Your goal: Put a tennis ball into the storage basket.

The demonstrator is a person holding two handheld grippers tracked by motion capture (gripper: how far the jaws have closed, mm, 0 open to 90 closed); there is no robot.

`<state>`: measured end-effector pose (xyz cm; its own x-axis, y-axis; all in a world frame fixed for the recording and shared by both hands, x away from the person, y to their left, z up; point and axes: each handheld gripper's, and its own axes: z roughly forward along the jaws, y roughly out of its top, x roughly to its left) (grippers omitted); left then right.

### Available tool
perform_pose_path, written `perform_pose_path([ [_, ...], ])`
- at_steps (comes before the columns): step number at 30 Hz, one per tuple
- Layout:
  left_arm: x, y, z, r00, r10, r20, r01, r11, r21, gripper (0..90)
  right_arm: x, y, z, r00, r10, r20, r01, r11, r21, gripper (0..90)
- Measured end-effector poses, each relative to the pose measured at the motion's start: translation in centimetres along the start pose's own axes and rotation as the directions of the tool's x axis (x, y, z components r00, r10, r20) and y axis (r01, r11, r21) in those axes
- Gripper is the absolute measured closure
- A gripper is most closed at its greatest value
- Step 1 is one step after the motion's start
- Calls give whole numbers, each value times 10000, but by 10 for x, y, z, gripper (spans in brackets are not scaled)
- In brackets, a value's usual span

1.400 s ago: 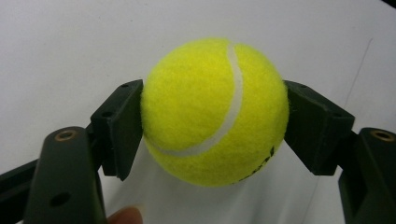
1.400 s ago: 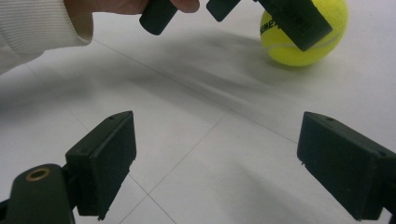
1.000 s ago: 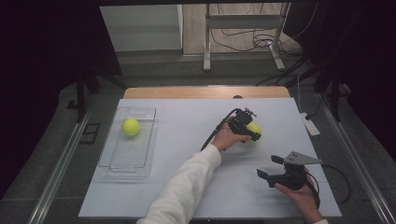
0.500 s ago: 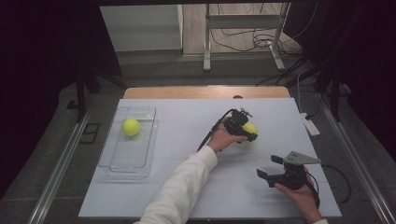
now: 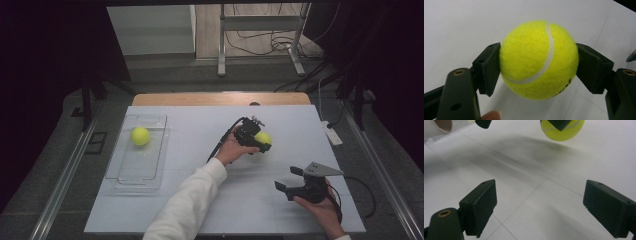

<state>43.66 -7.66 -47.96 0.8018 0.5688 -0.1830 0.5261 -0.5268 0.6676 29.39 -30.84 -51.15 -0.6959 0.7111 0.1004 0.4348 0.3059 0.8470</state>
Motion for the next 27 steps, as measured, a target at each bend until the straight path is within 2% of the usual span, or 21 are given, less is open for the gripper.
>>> perform_pose_path([
  [13,-4,-10,-16,9999,165,-5,-165,9997,-196,269,0,0,1,10000,24,-14,-24,10000,34,126],
  [27,-5,-25,-29,9999,148,34,-147,9993,-350,269,1,0,1,10000,2,18,-2,10000,63,126],
])
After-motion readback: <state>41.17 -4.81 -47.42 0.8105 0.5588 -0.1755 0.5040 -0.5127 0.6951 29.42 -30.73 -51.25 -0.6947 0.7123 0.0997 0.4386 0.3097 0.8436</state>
